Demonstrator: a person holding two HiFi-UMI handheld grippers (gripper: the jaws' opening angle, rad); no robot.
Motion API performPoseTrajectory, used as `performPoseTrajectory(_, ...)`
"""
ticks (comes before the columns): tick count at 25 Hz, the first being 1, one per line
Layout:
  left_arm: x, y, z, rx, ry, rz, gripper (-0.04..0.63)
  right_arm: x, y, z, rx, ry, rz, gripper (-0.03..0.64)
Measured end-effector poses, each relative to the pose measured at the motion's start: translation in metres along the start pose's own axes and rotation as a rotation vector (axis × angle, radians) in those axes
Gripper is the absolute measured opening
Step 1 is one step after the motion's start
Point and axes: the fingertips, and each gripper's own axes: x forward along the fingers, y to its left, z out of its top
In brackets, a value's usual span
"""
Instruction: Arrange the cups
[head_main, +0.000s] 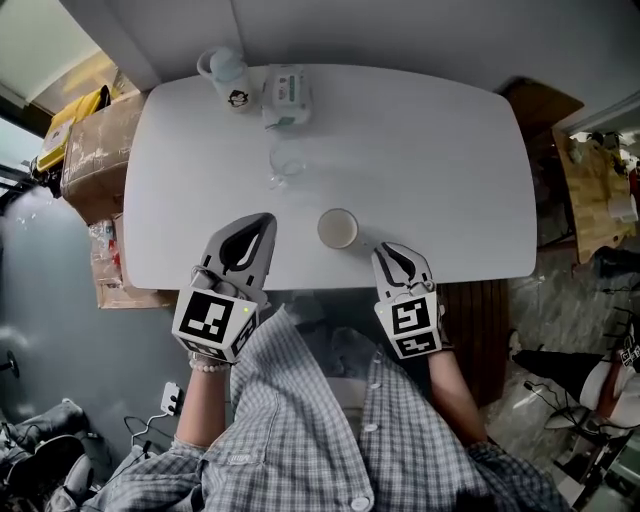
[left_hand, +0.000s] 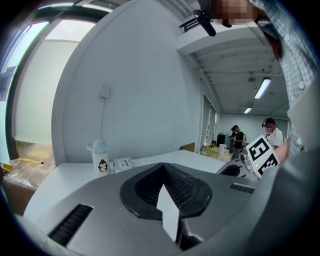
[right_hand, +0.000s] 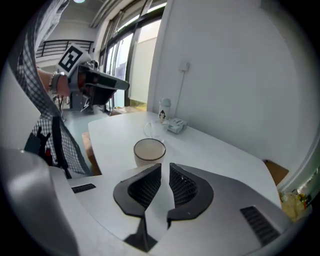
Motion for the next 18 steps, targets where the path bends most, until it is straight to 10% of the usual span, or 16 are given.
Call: performPoseTrajectory(18,0.016,0.038,-0.009,0.001,0.035,-0.042,0.009,0.053,0.022,-0.022,-0.18,0.187,0.071,0.078)
